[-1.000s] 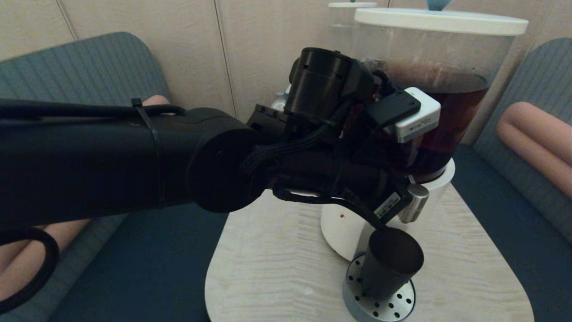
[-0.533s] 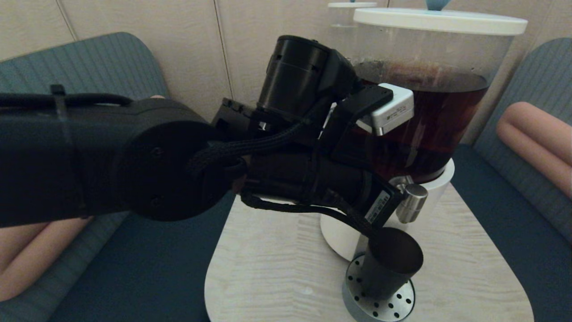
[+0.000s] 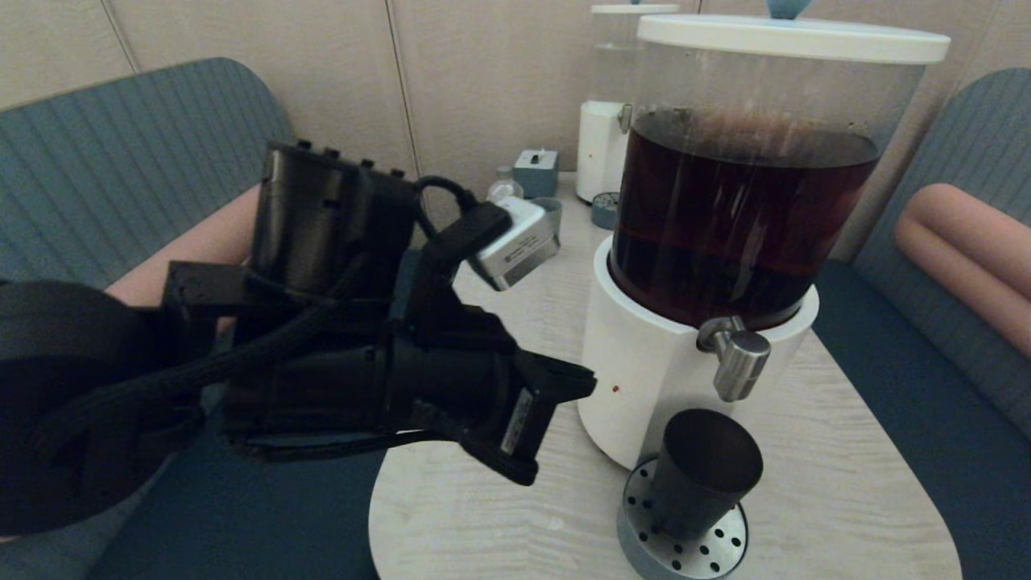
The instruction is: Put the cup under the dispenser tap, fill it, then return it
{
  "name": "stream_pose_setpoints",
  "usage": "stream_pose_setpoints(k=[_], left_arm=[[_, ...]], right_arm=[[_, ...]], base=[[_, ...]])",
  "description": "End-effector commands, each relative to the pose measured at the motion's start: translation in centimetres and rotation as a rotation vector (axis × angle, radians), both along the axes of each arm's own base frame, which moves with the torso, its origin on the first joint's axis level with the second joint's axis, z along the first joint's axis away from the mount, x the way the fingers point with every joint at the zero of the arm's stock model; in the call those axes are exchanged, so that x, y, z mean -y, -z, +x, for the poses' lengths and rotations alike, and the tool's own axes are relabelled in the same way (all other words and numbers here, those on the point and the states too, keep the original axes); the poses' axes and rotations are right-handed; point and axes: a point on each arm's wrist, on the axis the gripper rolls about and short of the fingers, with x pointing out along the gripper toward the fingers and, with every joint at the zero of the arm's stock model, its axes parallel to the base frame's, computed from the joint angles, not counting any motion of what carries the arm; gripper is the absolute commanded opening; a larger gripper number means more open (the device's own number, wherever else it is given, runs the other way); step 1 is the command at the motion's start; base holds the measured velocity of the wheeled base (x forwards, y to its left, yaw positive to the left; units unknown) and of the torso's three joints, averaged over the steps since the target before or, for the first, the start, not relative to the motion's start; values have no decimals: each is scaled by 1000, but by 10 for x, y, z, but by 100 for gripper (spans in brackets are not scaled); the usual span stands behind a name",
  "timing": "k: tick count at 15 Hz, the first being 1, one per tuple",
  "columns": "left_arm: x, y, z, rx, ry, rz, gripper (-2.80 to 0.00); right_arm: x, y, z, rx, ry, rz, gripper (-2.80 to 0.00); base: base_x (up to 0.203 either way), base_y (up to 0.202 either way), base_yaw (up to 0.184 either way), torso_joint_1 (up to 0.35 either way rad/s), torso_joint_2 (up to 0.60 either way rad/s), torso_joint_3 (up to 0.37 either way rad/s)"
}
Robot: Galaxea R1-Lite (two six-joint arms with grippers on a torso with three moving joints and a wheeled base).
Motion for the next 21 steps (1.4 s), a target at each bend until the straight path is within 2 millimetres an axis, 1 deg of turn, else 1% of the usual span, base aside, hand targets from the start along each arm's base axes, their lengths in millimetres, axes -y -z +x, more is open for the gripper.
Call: stream_pose_setpoints(k=[1,3,5,9,12,13,19,20,21], left_arm=[[-24,2,-11,52,-36,-59,-280],[-37,19,-14,85,-69,-102,-280],[-44,34,-16,126,-89,-150,-280],[-47,61,-17,103,-109,-201,-280],[-42,85,-10,86,-116,-217,-280],[-38,94,-6,84,-117,-223,-280],[-13,130,24,55,-101,-244,-280],[-10,135,27,58,-99,-242,0],[-9,137,29,65,-91,-249,0]], right_arm=[[0,0,0,1,0,0,-280],[0,0,0,1,0,0,-280],[0,0,0,1,0,0,-280],[0,0,0,1,0,0,-280],[0,0,0,1,0,0,-280],[0,0,0,1,0,0,-280],[0,0,0,1,0,0,-280],[0,0,0,1,0,0,-280],[0,0,0,1,0,0,-280]], base=[[0,0,0,0,0,0],[0,0,0,0,0,0],[0,0,0,0,0,0],[0,0,0,0,0,0],[0,0,0,0,0,0],[0,0,0,0,0,0],[0,0,0,0,0,0],[0,0,0,0,0,0],[0,0,0,0,0,0]])
